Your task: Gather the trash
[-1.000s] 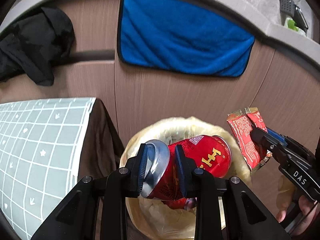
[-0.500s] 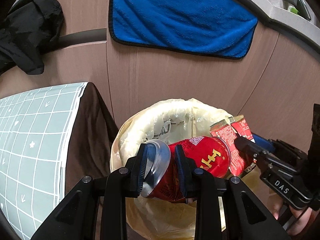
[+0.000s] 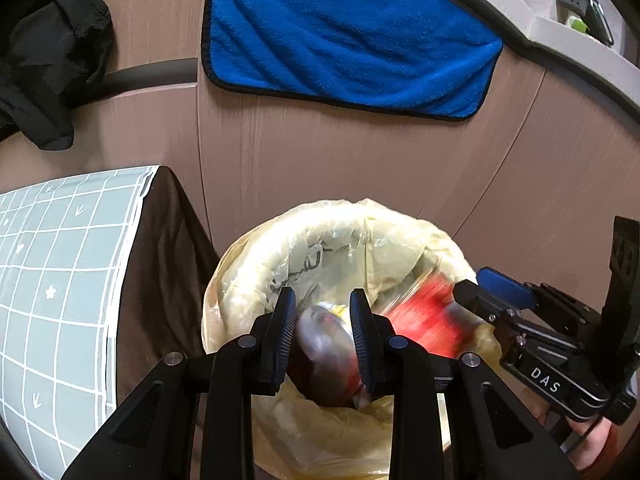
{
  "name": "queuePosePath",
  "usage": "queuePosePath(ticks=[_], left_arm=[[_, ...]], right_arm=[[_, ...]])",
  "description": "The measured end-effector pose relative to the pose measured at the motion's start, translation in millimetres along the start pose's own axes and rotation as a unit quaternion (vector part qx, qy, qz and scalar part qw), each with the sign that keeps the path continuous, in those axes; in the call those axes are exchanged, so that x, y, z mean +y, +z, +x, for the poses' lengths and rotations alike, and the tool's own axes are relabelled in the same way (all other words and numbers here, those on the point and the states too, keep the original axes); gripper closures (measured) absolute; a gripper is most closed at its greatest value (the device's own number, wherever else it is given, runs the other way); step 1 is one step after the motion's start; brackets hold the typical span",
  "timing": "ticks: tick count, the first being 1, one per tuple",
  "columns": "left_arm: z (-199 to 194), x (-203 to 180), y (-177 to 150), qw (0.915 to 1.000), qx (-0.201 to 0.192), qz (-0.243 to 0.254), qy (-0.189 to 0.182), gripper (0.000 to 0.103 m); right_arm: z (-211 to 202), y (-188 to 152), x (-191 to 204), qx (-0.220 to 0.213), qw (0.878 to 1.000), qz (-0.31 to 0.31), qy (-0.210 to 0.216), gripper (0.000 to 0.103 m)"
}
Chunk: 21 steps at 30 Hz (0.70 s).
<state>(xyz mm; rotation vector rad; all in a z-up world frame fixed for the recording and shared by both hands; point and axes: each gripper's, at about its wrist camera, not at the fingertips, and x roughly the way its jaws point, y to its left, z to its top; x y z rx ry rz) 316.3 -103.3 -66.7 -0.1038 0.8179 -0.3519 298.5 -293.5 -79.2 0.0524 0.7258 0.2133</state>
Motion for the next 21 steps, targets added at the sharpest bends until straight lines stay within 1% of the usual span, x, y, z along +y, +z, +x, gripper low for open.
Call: queuePosePath(ticks=[2, 5, 9, 12, 14, 16, 21], left_arm=[[-3.2, 1.4, 2.0, 1.0, 0.0, -0.003, 0.0, 0.073], [-13.3, 3.9, 2.2, 0.9999, -0.007, -0.003, 0.011, 0.072], [-41.8, 6.3, -7.3, 0.9992, -0.027, 0.001, 0.029, 0.072], [-76.3, 7.1, -27.4, 0.9978, -0.039, 0.009, 0.052, 0.071], [-102.2, 6.4, -44.1, 0.9957, -0.057, 0.013, 0.071, 0.071], [-137.1, 5.3, -66.6, 0.9923, -0.084, 0.017, 0.089, 0.07], [-204.1, -5.2, -111.8, 0.9839, -0.138, 0.04, 0.106, 0.069]], right_arm=[[-4.1, 0.4, 0.1, -0.003, 1.0, 0.0, -0.006, 0.063], [-11.6, 0.4, 0.8, -0.007, 1.0, 0.003, -0.008, 0.062], [-32.9, -3.0, 9.3, -0.02, 1.0, 0.013, -0.003, 0.061], [-54.6, -8.7, 23.8, -0.028, 1.0, 0.014, 0.004, 0.061], [-73.0, -15.2, 37.8, -0.034, 0.999, 0.009, 0.001, 0.06], [-95.7, -24.9, 57.0, -0.043, 0.999, -0.004, -0.006, 0.06], [-156.8, -56.1, 103.1, -0.069, 0.997, -0.033, -0.007, 0.058]])
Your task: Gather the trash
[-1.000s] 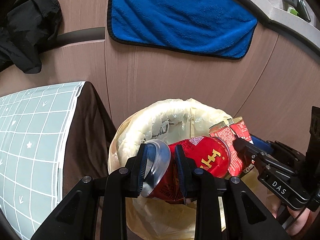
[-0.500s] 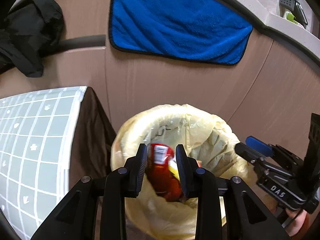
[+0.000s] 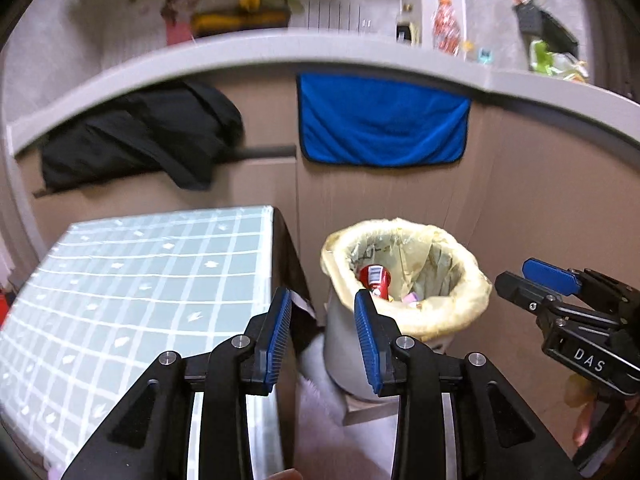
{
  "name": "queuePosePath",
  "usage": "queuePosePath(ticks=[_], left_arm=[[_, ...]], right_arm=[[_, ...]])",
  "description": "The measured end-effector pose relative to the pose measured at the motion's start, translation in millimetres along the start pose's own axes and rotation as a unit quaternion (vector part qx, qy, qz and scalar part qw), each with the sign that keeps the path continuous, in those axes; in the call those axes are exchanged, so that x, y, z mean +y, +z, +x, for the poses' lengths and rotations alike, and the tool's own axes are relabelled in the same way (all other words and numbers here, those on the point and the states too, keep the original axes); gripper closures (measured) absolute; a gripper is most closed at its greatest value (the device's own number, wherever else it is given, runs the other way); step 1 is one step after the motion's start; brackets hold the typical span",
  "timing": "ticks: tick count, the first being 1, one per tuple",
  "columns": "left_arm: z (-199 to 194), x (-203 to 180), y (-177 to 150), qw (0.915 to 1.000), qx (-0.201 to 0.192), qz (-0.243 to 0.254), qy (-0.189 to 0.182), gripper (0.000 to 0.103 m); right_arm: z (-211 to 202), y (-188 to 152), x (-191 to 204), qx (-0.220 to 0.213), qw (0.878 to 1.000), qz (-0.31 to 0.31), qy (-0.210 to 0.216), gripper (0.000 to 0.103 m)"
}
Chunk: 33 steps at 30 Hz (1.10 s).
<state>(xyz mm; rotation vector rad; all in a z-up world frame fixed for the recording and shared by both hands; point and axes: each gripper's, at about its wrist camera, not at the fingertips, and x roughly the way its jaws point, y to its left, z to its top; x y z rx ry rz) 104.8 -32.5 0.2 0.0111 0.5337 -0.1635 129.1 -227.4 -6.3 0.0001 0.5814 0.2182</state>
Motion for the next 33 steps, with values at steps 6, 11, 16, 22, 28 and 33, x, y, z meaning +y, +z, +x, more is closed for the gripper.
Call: queuePosePath(ticks=[6, 11, 16, 22, 28, 33], left_arm=[[-72.2, 6.5, -22.3, 0.9989, -0.046, -0.005, -0.003, 0.068], [-104.3, 12.7, -33.7, 0.9978, -0.062, -0.015, 0.018, 0.067], [-131.4, 12.9, -40.4, 0.996, -0.083, -0.017, 0.029, 0.067], [-155.4, 16.9, -46.0, 0.9932, -0.102, -0.024, 0.051, 0.065], [-163.0, 13.6, -48.1, 0.9924, -0.108, -0.021, 0.054, 0.065], [-161.3, 7.6, -49.9, 0.9935, -0.102, -0.012, 0.049, 0.065]], right_arm=[[-60.9, -27.0, 45.7, -0.019, 1.0, -0.021, -0.011, 0.058], [-93.4, -40.0, 66.8, -0.043, 0.998, -0.037, -0.017, 0.058], [-121.4, -50.3, 82.5, -0.062, 0.996, -0.058, -0.019, 0.058], [-132.6, -57.0, 86.8, -0.063, 0.997, -0.043, 0.005, 0.058], [-148.7, -55.9, 81.3, -0.088, 0.996, -0.029, -0.002, 0.058], [-154.7, -54.2, 76.6, -0.101, 0.995, -0.021, -0.005, 0.058]])
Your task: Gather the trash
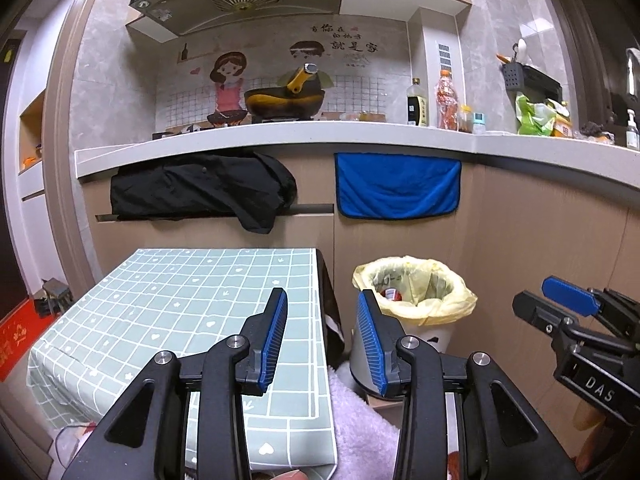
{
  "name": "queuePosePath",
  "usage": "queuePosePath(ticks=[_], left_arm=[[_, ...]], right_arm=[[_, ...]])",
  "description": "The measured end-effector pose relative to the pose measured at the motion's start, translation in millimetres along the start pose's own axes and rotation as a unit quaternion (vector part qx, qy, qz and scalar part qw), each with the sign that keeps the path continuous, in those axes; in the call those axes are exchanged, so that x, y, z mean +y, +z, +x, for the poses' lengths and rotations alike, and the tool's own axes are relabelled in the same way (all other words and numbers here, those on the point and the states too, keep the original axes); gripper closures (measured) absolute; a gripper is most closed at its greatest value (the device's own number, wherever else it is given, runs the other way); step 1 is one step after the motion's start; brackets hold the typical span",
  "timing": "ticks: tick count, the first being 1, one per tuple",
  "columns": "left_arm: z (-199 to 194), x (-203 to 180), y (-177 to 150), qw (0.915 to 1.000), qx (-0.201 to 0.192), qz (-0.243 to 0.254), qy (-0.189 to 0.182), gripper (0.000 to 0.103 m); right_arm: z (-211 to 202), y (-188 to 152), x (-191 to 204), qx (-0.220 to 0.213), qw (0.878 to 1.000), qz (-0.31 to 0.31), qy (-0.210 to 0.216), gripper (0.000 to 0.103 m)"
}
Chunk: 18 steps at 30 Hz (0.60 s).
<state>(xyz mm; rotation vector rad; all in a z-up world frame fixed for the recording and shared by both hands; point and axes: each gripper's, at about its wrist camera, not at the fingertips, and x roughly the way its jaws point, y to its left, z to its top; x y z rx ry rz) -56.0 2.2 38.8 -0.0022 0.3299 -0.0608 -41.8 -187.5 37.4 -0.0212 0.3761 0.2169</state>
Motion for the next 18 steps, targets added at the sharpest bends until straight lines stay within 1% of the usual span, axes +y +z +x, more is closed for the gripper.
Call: queuePosePath(ticks=[18], left_arm=[[2.7, -2.2, -2.2, 0.9999, 0.008, 0.002, -0.009, 0.065]], right_arm=[[6.7, -3.8, -3.0, 0.01, 1.0, 0.003, 0.0, 0.058]])
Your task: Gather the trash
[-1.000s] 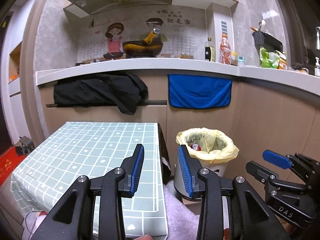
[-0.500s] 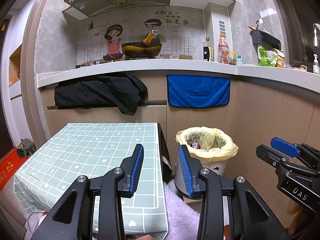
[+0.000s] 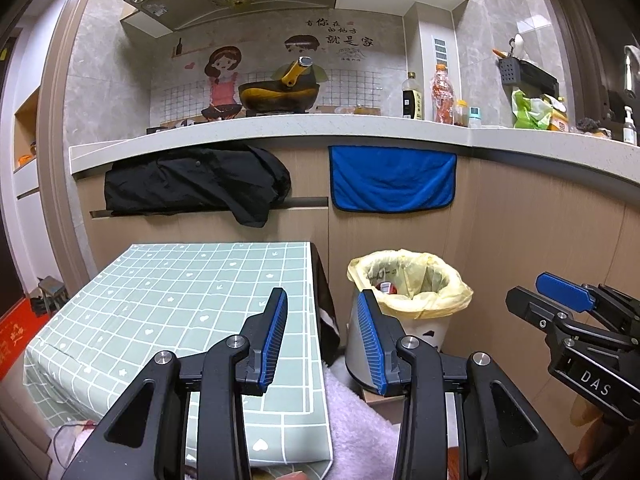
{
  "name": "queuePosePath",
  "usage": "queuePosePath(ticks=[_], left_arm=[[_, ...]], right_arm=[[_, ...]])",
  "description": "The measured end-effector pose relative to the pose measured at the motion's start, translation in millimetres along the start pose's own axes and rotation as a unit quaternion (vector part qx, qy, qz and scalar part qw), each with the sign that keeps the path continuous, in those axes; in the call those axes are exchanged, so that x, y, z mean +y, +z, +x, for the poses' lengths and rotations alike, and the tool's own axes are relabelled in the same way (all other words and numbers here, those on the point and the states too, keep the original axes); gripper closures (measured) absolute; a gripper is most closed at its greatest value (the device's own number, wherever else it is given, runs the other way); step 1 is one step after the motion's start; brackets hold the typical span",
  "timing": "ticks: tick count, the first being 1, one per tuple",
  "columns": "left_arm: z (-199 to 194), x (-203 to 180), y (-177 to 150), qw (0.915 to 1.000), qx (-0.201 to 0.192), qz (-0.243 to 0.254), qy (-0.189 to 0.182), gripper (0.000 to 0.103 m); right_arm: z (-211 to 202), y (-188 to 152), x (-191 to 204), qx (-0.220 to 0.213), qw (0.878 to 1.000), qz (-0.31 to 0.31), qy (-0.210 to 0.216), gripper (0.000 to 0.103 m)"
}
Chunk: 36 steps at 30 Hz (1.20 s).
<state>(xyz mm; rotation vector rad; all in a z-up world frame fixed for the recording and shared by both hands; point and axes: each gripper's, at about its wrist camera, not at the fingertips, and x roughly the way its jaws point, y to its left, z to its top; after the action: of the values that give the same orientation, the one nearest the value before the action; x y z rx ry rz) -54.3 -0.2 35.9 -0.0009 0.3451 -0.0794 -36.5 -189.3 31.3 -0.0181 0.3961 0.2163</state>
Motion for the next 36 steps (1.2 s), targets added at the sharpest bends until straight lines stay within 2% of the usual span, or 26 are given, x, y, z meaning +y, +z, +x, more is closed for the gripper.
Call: queuePosePath(ticks=[36], left_arm=[[6.7, -10.1, -0.7, 0.9998, 0.007, 0.011, -0.014, 0.065]], right_arm=[[-2.2, 0.8, -7.1, -0.005, 1.0, 0.005, -0.01, 0.058]])
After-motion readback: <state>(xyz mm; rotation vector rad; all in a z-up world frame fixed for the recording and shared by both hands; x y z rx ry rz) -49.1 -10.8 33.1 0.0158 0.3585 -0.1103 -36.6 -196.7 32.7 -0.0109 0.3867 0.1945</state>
